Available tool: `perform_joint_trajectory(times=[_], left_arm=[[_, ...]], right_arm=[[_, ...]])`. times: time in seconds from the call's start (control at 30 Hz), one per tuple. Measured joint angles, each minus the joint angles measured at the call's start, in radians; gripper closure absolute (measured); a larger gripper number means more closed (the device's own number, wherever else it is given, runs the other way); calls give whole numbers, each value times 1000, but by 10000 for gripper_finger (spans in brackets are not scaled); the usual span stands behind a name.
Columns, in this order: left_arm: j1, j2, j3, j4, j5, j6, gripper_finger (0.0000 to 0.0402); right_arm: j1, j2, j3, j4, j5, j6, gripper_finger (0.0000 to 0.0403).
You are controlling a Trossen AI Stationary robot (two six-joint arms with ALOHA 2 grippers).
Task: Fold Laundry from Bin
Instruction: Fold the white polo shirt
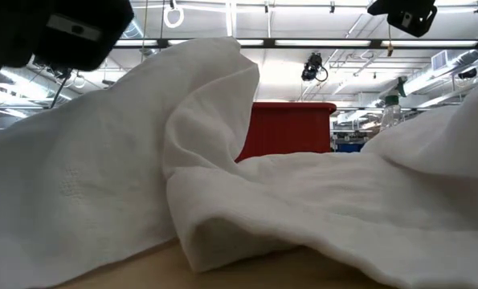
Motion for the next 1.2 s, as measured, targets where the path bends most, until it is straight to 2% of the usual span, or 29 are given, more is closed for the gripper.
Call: perform_joint_trajectory(times=[0.07, 0.2, 0.33, 0.47, 0.57, 0.67, 0.73, 0.83, 0.93, 1.07, 1.2], left_arm=[[8, 7, 0, 18, 44, 32, 245], [9, 24, 1, 37, 43, 109, 256], [21, 63, 1, 59, 88, 115, 267], [28, 79, 1, 74, 88, 113, 284], [28, 79, 1, 82, 89, 113, 311], [25, 79, 1, 79, 99, 93, 365], [23, 76, 2, 77, 118, 29, 391], [17, 59, 38, -18, 127, -120, 395], [11, -10, 75, -88, 119, -260, 399], [-37, -152, 72, -175, 39, -470, 400], [-118, -261, 64, -377, -67, -710, 401]], right_arm=[[0, 0, 0, 12, 0, 0, 199], [0, 0, 0, 28, 1, -1, 199], [0, 0, 0, 29, 7, -1, 199], [0, 0, 0, 29, 7, -2, 199], [0, 0, 0, 28, 7, -3, 199], [0, 0, 0, 29, 2, -3, 199], [0, -1, 0, 28, -23, -3, 199], [0, -7, 7, 18, -102, -18, 201], [11, 7, 52, -47, -168, -37, 206], [72, 67, 94, -170, -230, -78, 219], [131, 148, 96, -199, -335, -95, 231]])
